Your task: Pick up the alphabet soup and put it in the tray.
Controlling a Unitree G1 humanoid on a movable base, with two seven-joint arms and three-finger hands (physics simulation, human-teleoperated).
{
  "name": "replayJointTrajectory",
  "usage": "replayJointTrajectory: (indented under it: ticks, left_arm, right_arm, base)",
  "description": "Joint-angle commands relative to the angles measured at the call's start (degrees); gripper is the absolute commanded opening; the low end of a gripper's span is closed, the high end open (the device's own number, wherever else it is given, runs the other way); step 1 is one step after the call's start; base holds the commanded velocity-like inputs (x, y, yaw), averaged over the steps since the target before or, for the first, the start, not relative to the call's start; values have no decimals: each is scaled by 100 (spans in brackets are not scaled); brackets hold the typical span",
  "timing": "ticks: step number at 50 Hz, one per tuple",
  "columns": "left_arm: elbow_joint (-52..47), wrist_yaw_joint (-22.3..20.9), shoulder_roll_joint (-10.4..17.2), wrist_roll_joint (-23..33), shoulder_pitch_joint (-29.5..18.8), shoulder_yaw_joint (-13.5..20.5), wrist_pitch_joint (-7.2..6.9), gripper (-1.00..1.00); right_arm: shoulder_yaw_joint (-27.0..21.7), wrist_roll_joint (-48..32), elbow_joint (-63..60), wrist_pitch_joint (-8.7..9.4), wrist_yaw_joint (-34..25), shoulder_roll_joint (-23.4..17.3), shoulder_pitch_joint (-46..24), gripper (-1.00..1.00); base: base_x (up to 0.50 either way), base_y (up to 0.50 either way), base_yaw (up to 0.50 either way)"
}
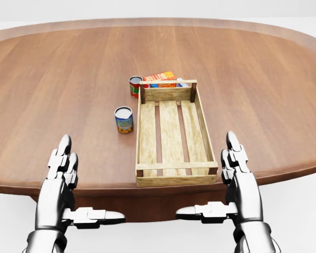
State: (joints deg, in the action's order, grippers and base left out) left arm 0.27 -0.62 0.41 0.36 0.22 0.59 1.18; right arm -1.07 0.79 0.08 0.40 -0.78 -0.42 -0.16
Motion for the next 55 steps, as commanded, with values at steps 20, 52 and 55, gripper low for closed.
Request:
replayJointTrajectory:
  ticks: [20, 52, 55]
  left_arm:
    - [-847, -39, 106, -595, 73, 419, -137, 100]
    - [-2034, 29, 250, -1157, 75, 988, -618, 100]
    - [-2068, 15, 243, -1153, 82, 1004, -618, 100]
  right_arm:
    - [-358, 274, -1161, 460, -68, -111, 237, 98]
    - [-510, -5, -3654, 460, -142, -21, 707, 98]
    - [-533, -23, -3794, 460, -173, -10, 752, 98]
  base:
    - [0, 0, 0]
    - [0, 0, 0]
    - [0, 0, 0]
